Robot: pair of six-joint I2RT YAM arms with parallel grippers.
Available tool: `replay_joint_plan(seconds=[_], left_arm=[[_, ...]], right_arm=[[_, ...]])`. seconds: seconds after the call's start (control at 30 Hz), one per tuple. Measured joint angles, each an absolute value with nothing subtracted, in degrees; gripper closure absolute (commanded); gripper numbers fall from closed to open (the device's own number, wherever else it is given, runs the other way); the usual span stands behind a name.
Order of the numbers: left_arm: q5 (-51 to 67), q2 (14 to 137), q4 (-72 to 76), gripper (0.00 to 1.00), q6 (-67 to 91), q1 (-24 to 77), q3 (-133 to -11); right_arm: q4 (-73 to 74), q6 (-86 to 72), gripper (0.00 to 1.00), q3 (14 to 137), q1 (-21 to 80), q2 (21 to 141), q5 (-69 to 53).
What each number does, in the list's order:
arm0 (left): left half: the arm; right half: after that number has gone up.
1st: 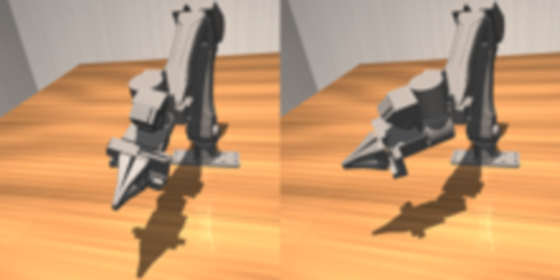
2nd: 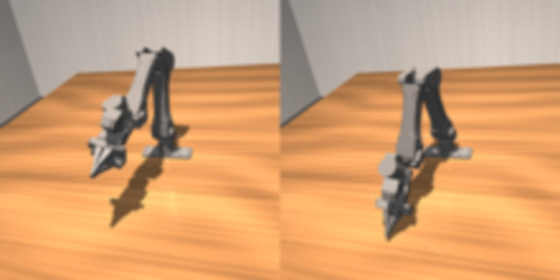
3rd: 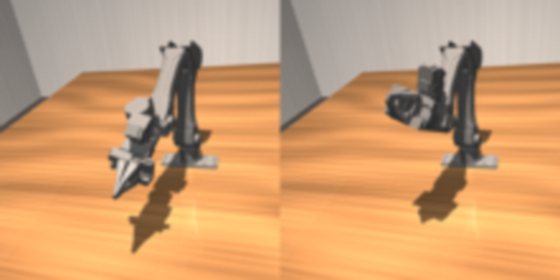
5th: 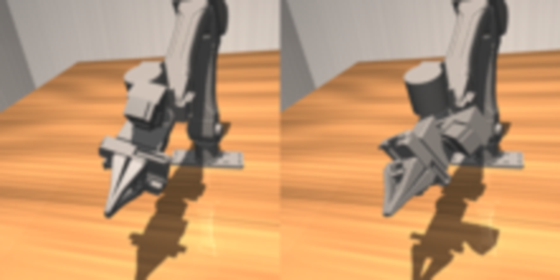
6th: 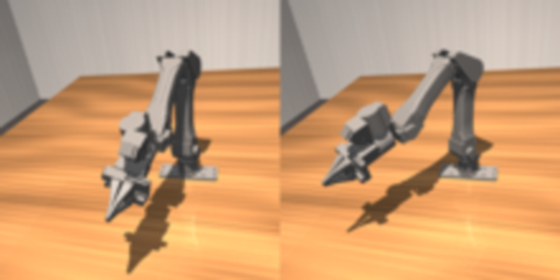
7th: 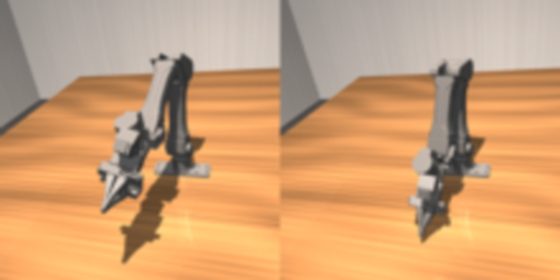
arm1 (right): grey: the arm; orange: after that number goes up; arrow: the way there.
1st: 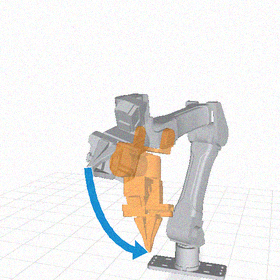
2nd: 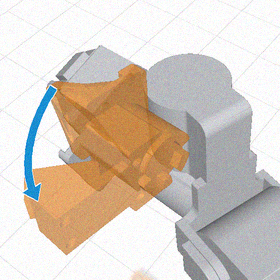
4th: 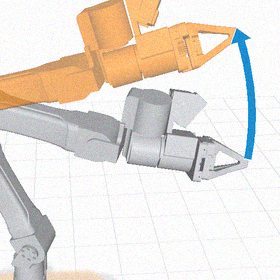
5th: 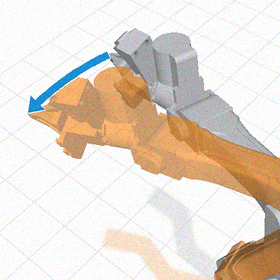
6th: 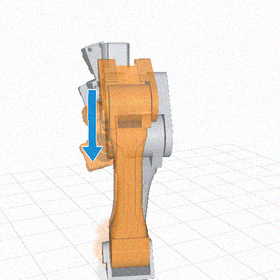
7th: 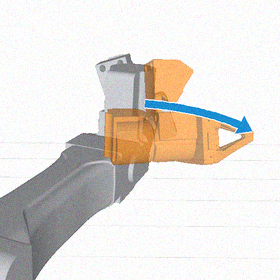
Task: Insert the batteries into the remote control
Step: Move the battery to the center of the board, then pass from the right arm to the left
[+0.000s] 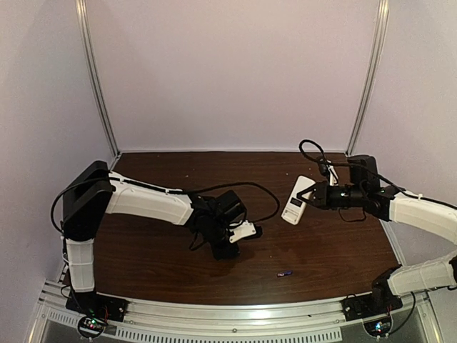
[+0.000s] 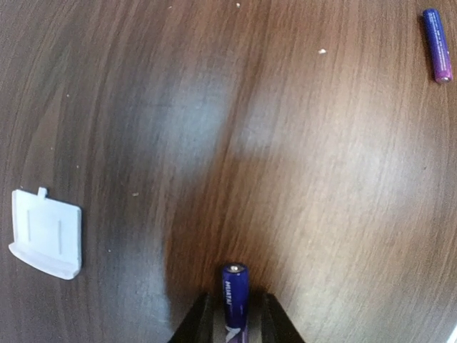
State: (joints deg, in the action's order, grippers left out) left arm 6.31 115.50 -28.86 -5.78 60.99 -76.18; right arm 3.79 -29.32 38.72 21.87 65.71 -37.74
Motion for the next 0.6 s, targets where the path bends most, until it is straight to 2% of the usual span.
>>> replay_joint_plan(seconds=[0.17,0.37,0.47,0.6], left_arm=[[6.33,115.26,-28.84,0.48,-6.39,61.19,-76.18],[5.02,110.56,-27.88,0.31,-5.82,61.19,-75.77],[3.70,105.73,-25.26,0.26,-4.78,61.19,-74.89],[4.47,96.73,-15.66,0.25,1.26,60.23,-69.14]], right_arm=[[2.44,-30.37,1.00,38.68,21.85,65.67,-38.68],[0.54,-31.33,1.00,38.65,21.85,65.58,-39.18],[-0.23,-31.75,1.00,38.65,21.85,65.34,-39.27],[-3.27,-33.63,1.00,38.33,21.85,64.45,-39.79]])
